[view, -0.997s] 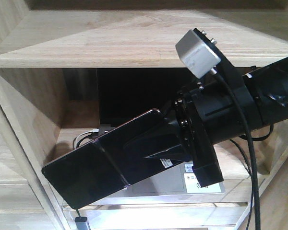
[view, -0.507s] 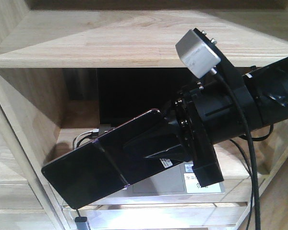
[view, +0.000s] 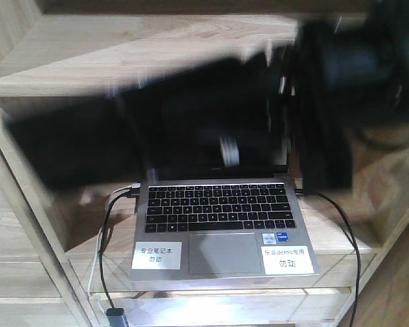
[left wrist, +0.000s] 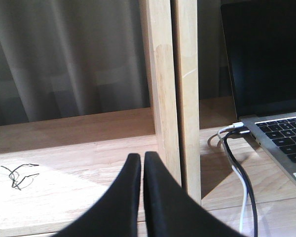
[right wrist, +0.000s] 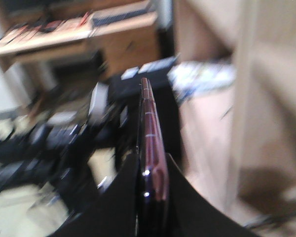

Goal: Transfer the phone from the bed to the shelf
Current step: 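Raise the right gripper with the phone above the laptop shelf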

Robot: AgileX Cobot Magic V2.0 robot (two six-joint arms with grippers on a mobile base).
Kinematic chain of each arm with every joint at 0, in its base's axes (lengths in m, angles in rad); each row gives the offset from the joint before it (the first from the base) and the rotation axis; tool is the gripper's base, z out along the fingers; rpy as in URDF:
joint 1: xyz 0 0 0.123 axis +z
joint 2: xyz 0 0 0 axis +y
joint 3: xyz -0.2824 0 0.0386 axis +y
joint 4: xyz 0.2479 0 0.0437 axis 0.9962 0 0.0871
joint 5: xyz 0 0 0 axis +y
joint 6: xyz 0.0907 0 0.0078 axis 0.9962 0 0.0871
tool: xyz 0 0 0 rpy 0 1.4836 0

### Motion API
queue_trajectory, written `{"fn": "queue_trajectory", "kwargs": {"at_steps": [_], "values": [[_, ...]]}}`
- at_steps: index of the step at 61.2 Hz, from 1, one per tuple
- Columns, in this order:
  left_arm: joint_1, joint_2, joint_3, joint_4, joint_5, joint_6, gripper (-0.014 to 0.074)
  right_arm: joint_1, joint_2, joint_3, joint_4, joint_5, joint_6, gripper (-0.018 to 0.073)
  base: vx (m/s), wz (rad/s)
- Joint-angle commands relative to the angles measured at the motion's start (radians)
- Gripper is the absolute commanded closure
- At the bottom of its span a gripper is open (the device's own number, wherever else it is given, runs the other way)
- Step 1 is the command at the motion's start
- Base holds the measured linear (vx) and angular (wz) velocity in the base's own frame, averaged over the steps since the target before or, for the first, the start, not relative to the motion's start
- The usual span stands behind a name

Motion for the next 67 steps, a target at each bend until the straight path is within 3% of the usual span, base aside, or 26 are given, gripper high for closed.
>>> {"fn": "queue_trajectory", "kwargs": {"at_steps": [1,15,25,34,45,67], "values": [[0.001,-0.004,-0.023,-0.009,-0.071,-0.006,0.0595,-0.002,-0.028,-0.064,0.092,-0.135,-0.008,0.0561,0.00,0.00],[0.001,-0.004,-0.023,-0.009,-0.071,-0.006,0.0595,-0.002,-0.028,-0.073,0.135,-0.454,-0.029,0.0561,0.00,0.00],[0.001,-0.004,-0.023,-0.009,-0.071,-0.006,0.0595,-0.002,-0.001,-0.073,0.172,-0.569,-0.119,0.0561,0.00,0.00],[0.001,-0.004,-0.023,-0.009,-0.071,-0.006,0.0595,-0.001,0.067,-0.117,0.232,-0.549,-0.156,0.0561,0.00,0.00],[0.001,-0.004,-0.023,-0.009,-0.071,-0.006,0.0595,-0.001,0.191,-0.265,0.238,-0.501,-0.154,0.0561,0.00,0.00],[0.001,-0.004,-0.023,-0.009,-0.071,-0.006,0.0595,-0.001,0.423,-0.494,0.232,-0.402,-0.074,0.0561,0.00,0.00]]}}
